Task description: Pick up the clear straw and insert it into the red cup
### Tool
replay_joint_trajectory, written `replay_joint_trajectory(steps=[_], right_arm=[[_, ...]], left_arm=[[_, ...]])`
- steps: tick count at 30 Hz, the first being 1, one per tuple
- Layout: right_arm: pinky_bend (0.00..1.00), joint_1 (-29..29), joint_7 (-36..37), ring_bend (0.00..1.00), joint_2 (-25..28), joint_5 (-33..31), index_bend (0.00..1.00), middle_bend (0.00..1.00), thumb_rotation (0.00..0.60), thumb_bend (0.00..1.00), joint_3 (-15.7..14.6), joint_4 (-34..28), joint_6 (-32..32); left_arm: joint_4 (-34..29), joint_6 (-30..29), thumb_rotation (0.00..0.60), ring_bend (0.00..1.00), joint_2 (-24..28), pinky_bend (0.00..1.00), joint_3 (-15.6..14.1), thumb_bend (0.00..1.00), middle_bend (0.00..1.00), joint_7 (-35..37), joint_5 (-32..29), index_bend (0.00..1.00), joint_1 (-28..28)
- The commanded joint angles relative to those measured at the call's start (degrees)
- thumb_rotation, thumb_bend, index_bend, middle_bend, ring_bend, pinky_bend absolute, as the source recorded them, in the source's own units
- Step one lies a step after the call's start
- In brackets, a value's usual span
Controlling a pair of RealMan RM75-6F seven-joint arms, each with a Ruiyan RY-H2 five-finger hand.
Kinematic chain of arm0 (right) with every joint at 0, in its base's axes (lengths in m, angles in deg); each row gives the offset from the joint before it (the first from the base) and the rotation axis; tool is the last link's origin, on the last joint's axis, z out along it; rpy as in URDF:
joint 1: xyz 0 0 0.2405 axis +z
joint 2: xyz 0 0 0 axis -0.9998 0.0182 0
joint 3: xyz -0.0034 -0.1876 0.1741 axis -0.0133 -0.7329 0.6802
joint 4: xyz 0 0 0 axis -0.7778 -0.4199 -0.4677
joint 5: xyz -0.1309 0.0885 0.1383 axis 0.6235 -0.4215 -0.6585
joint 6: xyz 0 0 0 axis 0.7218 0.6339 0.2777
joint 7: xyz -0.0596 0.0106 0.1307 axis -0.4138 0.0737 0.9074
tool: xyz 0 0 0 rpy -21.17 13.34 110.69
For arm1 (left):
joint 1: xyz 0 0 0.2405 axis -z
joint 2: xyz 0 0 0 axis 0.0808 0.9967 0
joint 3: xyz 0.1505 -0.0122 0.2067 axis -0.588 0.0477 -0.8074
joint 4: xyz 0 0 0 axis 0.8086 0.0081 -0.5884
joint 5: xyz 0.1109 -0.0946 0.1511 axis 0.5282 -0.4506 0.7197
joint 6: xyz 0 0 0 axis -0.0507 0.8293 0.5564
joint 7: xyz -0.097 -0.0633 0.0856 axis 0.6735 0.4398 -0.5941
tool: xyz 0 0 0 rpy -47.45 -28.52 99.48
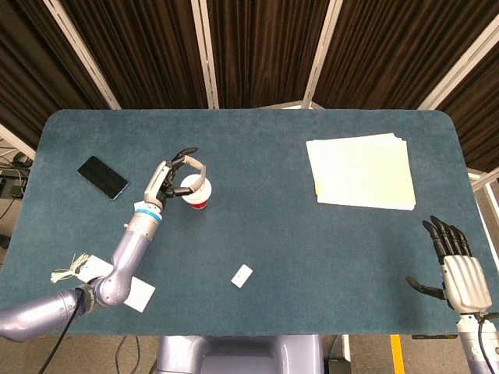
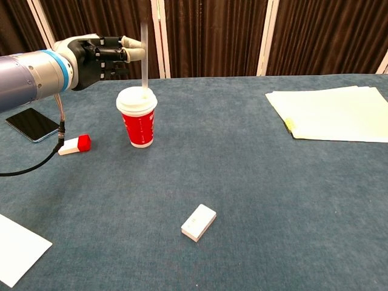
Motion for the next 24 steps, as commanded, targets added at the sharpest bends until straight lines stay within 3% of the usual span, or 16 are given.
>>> replay_joint_trajectory(steps=[1, 9, 13, 19, 24], right_arm=[[0.0, -0.03, -0.03, 0.0, 0.01, 0.02, 0.0, 0.0, 0.6, 0.12, -0.02, -0.02, -0.04], [0.0, -0.02, -0.32, 0.0, 0.03, -0.23, 0.0, 0.0, 0.6, 0.12, -0.04, -0.04, 0.21], [0.0, 0.0, -0.55, 0.0, -0.04, -0.22, 0.0, 0.0, 0.6, 0.12, -0.01, 0.04, 0.19], [0.0, 0.0, -1.35, 0.0, -0.29, -0.18, 0.0, 0.0, 0.6, 0.12, 0.02, 0.17, 0.05], [0.0, 0.04, -2.34, 0.0, -0.33, -0.04, 0.0, 0.0, 0.6, 0.13, -0.15, 0.11, 0.21]], left_arm=[[-0.21, -0.37, 0.6, 0.0, 0.02, 0.0, 0.0, 0.33, 0.05, -0.05, 0.21, 0.38, -0.13], [-2.29, -0.51, 0.6, 0.0, 2.84, 0.0, -0.64, 0.32, 0.01, -0.78, 2.9, 0.36, -1.22], [-4.93, -2.45, 0.6, 0.0, 6.16, 0.0, -2.94, 0.32, 0.0, -3.74, 7.13, 0.31, -3.04], [-12.82, -5.78, 0.6, 0.0, 17.01, 0.0, -9.56, 0.33, 0.0, -14.25, 14.14, 0.24, -7.83], [-19.62, -17.0, 0.6, 0.0, 24.7, 0.0, -17.0, 0.32, 0.0, -30.84, 20.9, 0.2, -14.2]])
